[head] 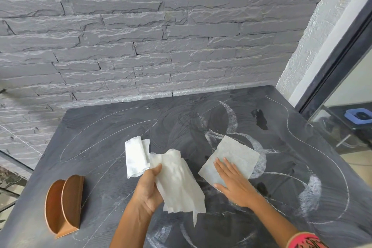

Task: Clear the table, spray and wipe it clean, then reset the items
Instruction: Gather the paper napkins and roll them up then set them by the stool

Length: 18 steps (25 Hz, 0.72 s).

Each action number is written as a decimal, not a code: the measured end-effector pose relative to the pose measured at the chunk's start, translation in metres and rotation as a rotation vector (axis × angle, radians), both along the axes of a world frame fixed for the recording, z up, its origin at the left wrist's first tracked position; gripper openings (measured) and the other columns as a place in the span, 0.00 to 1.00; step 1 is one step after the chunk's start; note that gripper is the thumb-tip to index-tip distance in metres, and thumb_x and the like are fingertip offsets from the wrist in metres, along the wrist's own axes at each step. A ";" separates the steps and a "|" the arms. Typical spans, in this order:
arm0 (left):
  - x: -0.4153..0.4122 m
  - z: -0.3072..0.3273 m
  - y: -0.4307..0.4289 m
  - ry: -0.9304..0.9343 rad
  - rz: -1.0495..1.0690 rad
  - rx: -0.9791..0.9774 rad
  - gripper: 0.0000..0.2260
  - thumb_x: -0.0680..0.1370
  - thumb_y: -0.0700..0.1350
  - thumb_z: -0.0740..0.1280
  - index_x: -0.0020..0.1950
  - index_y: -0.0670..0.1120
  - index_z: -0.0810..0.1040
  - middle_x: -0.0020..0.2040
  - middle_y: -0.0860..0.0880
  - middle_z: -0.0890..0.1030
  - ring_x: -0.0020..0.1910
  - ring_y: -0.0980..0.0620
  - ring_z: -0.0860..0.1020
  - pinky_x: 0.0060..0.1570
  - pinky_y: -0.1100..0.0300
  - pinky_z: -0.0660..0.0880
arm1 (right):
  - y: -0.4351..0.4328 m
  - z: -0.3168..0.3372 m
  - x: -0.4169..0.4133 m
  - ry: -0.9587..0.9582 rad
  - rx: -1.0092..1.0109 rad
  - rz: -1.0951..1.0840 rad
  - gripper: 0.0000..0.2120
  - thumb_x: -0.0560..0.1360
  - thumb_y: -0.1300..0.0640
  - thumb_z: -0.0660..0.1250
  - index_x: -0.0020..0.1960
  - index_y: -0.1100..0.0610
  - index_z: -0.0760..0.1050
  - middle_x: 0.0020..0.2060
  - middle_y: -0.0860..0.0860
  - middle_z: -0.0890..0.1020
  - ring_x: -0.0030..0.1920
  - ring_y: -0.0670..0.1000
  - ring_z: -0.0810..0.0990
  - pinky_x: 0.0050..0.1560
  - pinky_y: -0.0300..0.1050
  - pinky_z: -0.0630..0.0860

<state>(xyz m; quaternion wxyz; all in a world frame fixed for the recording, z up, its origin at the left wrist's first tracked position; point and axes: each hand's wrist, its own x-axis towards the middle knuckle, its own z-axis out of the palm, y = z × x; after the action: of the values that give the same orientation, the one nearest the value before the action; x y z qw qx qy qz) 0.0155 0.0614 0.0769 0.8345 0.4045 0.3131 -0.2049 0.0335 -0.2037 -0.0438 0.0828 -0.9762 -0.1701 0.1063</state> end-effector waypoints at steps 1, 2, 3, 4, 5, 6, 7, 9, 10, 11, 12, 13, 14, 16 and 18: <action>0.000 -0.001 0.000 0.006 0.000 -0.003 0.13 0.82 0.43 0.55 0.54 0.38 0.76 0.40 0.40 0.84 0.46 0.41 0.79 0.44 0.46 0.73 | -0.004 -0.007 -0.001 -0.010 -0.052 0.013 0.30 0.81 0.42 0.46 0.75 0.52 0.37 0.74 0.45 0.37 0.73 0.51 0.31 0.71 0.44 0.31; 0.000 0.000 0.000 0.014 0.003 -0.011 0.13 0.82 0.43 0.55 0.54 0.38 0.76 0.39 0.40 0.84 0.46 0.41 0.78 0.44 0.46 0.73 | -0.005 -0.012 -0.002 -0.061 -0.070 0.033 0.28 0.81 0.43 0.47 0.76 0.52 0.41 0.75 0.46 0.42 0.74 0.53 0.35 0.72 0.46 0.32; 0.000 0.000 -0.001 0.021 0.007 -0.021 0.13 0.82 0.43 0.55 0.54 0.38 0.76 0.39 0.40 0.84 0.46 0.41 0.78 0.44 0.46 0.73 | -0.004 -0.015 -0.004 -0.134 -0.080 0.039 0.26 0.81 0.46 0.50 0.76 0.53 0.49 0.76 0.47 0.49 0.75 0.54 0.42 0.73 0.45 0.36; 0.000 0.000 -0.001 0.027 0.009 -0.028 0.13 0.82 0.43 0.55 0.53 0.38 0.76 0.39 0.39 0.84 0.46 0.41 0.78 0.44 0.46 0.73 | -0.002 -0.017 -0.005 -0.199 -0.067 0.022 0.24 0.81 0.49 0.54 0.75 0.54 0.55 0.75 0.48 0.57 0.75 0.55 0.50 0.73 0.44 0.40; 0.000 0.000 -0.001 0.031 0.013 -0.030 0.13 0.81 0.43 0.55 0.53 0.38 0.76 0.39 0.39 0.84 0.46 0.40 0.78 0.44 0.46 0.73 | 0.000 -0.018 -0.005 -0.225 -0.027 0.014 0.23 0.81 0.52 0.54 0.74 0.55 0.57 0.74 0.48 0.58 0.75 0.54 0.51 0.72 0.41 0.39; -0.001 0.000 0.000 0.033 0.020 -0.032 0.13 0.81 0.43 0.55 0.53 0.38 0.77 0.40 0.39 0.84 0.46 0.40 0.78 0.44 0.45 0.73 | 0.003 -0.018 -0.004 -0.209 0.061 -0.012 0.22 0.82 0.54 0.51 0.75 0.55 0.54 0.75 0.47 0.55 0.75 0.51 0.47 0.71 0.39 0.35; -0.001 -0.001 0.000 0.034 0.029 -0.034 0.13 0.81 0.43 0.55 0.53 0.38 0.77 0.40 0.39 0.84 0.46 0.40 0.78 0.45 0.45 0.73 | 0.006 -0.015 -0.003 -0.117 0.194 -0.081 0.22 0.83 0.54 0.48 0.76 0.54 0.51 0.75 0.46 0.51 0.75 0.48 0.43 0.71 0.37 0.33; -0.002 0.000 0.001 0.032 0.047 -0.035 0.13 0.81 0.43 0.55 0.53 0.38 0.77 0.41 0.39 0.84 0.46 0.40 0.78 0.46 0.45 0.73 | 0.021 0.001 0.003 0.093 0.607 -0.371 0.21 0.83 0.55 0.47 0.75 0.54 0.53 0.75 0.46 0.54 0.74 0.43 0.46 0.71 0.35 0.40; -0.002 0.000 0.001 0.031 0.060 -0.038 0.13 0.81 0.43 0.55 0.54 0.38 0.76 0.41 0.38 0.83 0.46 0.40 0.78 0.46 0.45 0.73 | 0.031 0.016 0.005 0.190 0.864 -0.564 0.20 0.83 0.55 0.50 0.74 0.56 0.58 0.74 0.47 0.60 0.74 0.44 0.53 0.71 0.36 0.48; -0.003 0.000 0.001 0.030 0.072 -0.044 0.13 0.81 0.43 0.55 0.54 0.37 0.76 0.41 0.38 0.83 0.46 0.40 0.78 0.46 0.45 0.73 | 0.041 0.032 0.008 0.274 1.097 -0.729 0.19 0.82 0.54 0.52 0.72 0.57 0.64 0.69 0.48 0.67 0.71 0.47 0.62 0.69 0.40 0.56; -0.003 0.000 0.002 0.027 0.084 -0.049 0.13 0.81 0.43 0.55 0.55 0.37 0.76 0.42 0.38 0.83 0.46 0.40 0.78 0.46 0.45 0.73 | 0.050 0.049 0.010 0.352 1.261 -0.848 0.17 0.81 0.52 0.55 0.67 0.57 0.69 0.63 0.49 0.73 0.65 0.50 0.70 0.66 0.44 0.62; -0.004 0.000 0.003 0.024 0.098 -0.055 0.13 0.81 0.43 0.55 0.56 0.37 0.76 0.43 0.38 0.83 0.46 0.39 0.78 0.46 0.45 0.73 | 0.060 0.063 0.011 0.420 1.348 -0.905 0.15 0.80 0.50 0.57 0.62 0.55 0.72 0.58 0.51 0.76 0.59 0.52 0.75 0.62 0.47 0.67; -0.004 0.000 0.004 0.024 0.107 -0.062 0.13 0.81 0.43 0.55 0.56 0.37 0.76 0.43 0.37 0.82 0.46 0.39 0.78 0.45 0.45 0.73 | 0.070 0.075 0.011 0.490 1.402 -0.921 0.14 0.79 0.49 0.59 0.59 0.55 0.74 0.55 0.53 0.78 0.55 0.53 0.77 0.59 0.49 0.71; -0.005 0.000 0.006 0.028 0.115 -0.088 0.14 0.81 0.44 0.55 0.55 0.36 0.76 0.41 0.37 0.83 0.45 0.39 0.78 0.45 0.45 0.73 | 0.092 0.102 0.003 0.563 1.411 -0.870 0.10 0.78 0.48 0.61 0.52 0.53 0.75 0.48 0.54 0.81 0.49 0.54 0.80 0.50 0.49 0.76; -0.006 0.001 0.009 0.007 0.139 -0.120 0.15 0.81 0.44 0.54 0.56 0.36 0.75 0.42 0.36 0.83 0.46 0.38 0.78 0.45 0.45 0.72 | 0.117 0.122 -0.007 0.550 1.301 -0.695 0.09 0.79 0.48 0.59 0.47 0.50 0.76 0.46 0.47 0.81 0.48 0.47 0.79 0.48 0.41 0.75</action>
<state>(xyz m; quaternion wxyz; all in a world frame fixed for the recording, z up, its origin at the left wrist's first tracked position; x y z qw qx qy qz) 0.0091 0.0706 0.0779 0.8684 0.3303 0.3305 -0.1661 0.0264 -0.0863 0.0782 0.7053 -0.6675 0.1434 0.1911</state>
